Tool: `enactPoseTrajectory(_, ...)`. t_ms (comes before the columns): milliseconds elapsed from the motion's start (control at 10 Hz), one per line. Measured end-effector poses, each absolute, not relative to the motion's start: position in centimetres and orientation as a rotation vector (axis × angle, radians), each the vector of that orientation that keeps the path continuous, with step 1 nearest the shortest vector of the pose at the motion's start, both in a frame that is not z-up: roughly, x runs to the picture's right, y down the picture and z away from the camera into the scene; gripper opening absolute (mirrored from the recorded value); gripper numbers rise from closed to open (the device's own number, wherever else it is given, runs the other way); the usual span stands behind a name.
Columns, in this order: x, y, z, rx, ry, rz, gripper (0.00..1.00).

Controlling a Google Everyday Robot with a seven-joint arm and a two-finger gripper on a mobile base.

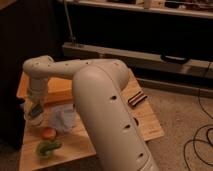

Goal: Place sponge in paper cup

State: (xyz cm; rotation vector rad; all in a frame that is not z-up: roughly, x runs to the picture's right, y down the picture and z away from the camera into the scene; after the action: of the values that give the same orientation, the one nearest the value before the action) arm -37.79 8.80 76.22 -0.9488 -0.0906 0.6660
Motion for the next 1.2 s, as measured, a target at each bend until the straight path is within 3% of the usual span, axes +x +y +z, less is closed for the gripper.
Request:
enactPoseTrajectory(300, -37.98, 8.65, 76.50, -0.916, -0.102, 0.667, 0.03)
enactPoseTrajectory(900, -37.88, 9.11, 76.75, -0.917, -0.114, 0.666, 0.61)
enactPoseTrajectory(1200, -37.77, 9.22, 76.78, -0.953, -0.127, 0.665, 0.66)
